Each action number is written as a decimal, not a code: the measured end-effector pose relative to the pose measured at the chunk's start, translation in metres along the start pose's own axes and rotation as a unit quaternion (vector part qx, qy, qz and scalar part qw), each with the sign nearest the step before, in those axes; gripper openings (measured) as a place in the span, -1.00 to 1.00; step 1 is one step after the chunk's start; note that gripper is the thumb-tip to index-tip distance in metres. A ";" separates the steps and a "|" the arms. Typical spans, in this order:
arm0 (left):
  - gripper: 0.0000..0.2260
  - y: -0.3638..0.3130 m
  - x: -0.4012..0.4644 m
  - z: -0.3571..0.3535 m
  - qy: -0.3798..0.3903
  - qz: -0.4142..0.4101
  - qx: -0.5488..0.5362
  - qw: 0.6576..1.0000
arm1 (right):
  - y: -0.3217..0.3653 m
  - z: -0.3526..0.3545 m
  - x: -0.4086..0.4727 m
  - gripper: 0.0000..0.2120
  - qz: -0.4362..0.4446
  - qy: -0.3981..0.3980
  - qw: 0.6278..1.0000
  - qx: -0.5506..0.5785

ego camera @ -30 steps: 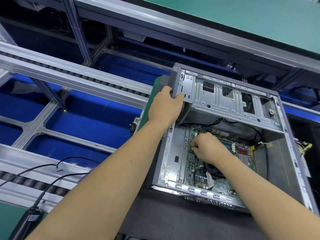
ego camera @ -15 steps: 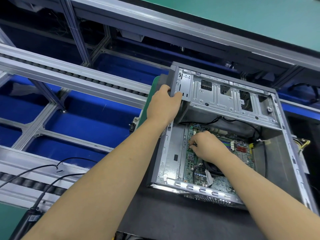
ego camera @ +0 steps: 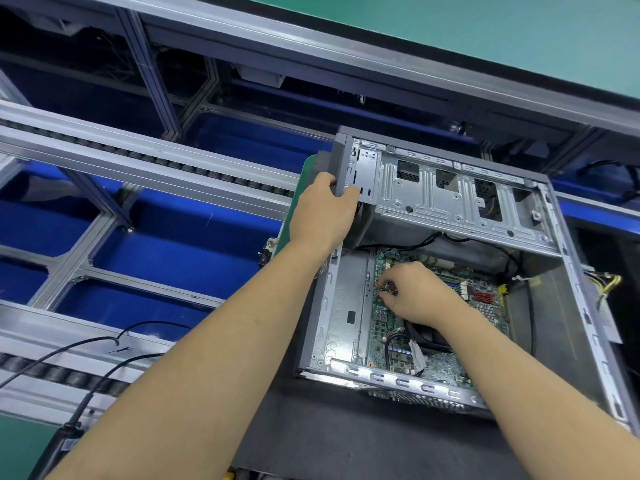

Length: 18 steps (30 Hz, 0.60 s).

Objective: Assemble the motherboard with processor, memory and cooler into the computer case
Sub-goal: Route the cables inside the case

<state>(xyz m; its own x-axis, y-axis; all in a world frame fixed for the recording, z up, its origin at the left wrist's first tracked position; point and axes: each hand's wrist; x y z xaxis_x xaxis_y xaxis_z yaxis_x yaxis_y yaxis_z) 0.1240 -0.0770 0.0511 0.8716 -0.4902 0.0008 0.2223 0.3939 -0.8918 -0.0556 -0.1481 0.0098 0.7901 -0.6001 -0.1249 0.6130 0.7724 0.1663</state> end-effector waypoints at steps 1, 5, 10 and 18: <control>-0.65 0.000 0.000 0.000 -0.001 0.000 0.000 1.000 | 0.001 -0.001 0.001 -0.81 0.001 0.000 1.000 -0.009; -0.65 0.001 0.001 0.000 -0.001 0.001 -0.004 1.000 | 0.004 -0.003 0.003 -0.79 0.004 -0.001 0.999 -0.037; -0.66 0.001 0.001 0.000 -0.001 -0.001 -0.008 1.000 | 0.006 -0.005 0.004 -0.83 -0.011 0.003 0.999 -0.043; -0.65 0.002 0.001 0.000 -0.006 -0.005 0.009 1.000 | 0.009 -0.007 0.006 -0.84 -0.020 0.011 0.999 -0.047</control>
<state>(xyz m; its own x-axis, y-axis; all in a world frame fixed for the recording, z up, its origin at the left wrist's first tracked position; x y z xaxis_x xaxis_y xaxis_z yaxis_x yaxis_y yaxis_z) 0.1253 -0.0767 0.0498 0.8743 -0.4851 0.0158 0.2391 0.4020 -0.8839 -0.0452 -0.1438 0.0034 0.7643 -0.6271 -0.1506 0.6409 0.7645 0.0691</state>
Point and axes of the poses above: each hand's wrist, its own x-axis towards the middle knuckle, its own z-axis out of the back of the hand, y = z × x, and after that the axes turned 15 degrees about -y, right-handed
